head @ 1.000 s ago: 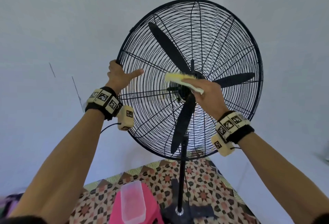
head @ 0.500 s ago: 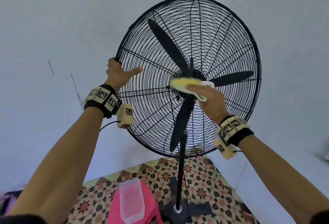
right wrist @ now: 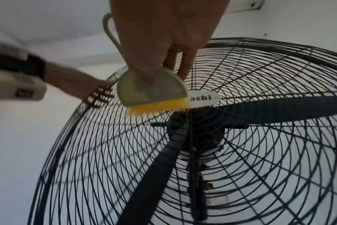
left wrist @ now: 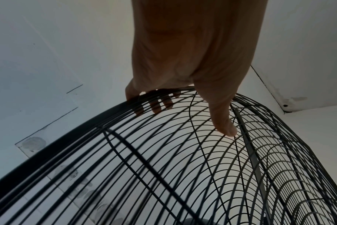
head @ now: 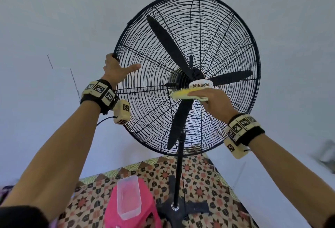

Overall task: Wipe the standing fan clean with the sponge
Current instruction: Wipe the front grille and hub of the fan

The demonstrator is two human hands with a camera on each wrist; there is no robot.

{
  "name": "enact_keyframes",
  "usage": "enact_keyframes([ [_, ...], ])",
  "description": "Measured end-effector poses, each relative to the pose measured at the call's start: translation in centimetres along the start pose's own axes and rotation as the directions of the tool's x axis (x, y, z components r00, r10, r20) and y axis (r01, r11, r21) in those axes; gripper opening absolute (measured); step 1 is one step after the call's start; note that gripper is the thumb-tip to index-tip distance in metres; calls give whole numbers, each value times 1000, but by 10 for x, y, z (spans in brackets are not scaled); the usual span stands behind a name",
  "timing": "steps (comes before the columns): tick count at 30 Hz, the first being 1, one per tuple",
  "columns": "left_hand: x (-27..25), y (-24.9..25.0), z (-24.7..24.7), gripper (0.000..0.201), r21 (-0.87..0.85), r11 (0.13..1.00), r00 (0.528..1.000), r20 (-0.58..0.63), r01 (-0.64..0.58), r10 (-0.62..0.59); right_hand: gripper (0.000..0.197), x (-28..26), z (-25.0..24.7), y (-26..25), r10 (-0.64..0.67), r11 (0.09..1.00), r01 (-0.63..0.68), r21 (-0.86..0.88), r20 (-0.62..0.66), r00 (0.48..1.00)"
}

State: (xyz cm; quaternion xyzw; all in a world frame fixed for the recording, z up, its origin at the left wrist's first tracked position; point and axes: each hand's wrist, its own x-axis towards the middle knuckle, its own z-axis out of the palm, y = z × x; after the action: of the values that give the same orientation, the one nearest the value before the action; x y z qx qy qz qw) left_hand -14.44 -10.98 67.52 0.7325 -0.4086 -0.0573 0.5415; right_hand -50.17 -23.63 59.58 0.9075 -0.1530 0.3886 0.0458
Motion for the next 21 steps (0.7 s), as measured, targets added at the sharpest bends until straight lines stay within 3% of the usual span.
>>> enact_keyframes([
  [4,-5,2,1,131,-20,1000,1000,-2,-15,15,45,19,-6,11,99,994,-85,73,-215,971],
  [6,-6,1,0,133,-28,999,1000,-6,-15,15,49,12,1,12,60,998,-57,23,-161,985],
  [9,-5,-1,-2,137,-29,1000,1000,-11,-7,7,48,-2,-1,9,4,999,-3,-46,19,1000],
  [11,-3,0,0,137,-28,999,1000,-6,-15,14,45,3,-10,10,-2,999,1,-34,-13,1000],
  [15,0,-7,4,124,-19,997,997,-19,-77,77,41,17,-11,9,82,996,-71,55,-223,971],
  [18,4,-16,1,116,-24,992,992,-7,-126,126,50,1,2,-4,95,995,-97,-8,-134,986],
  [21,9,-22,-3,117,-18,988,988,15,-154,155,38,0,-3,-24,142,983,-145,-111,-32,989],
])
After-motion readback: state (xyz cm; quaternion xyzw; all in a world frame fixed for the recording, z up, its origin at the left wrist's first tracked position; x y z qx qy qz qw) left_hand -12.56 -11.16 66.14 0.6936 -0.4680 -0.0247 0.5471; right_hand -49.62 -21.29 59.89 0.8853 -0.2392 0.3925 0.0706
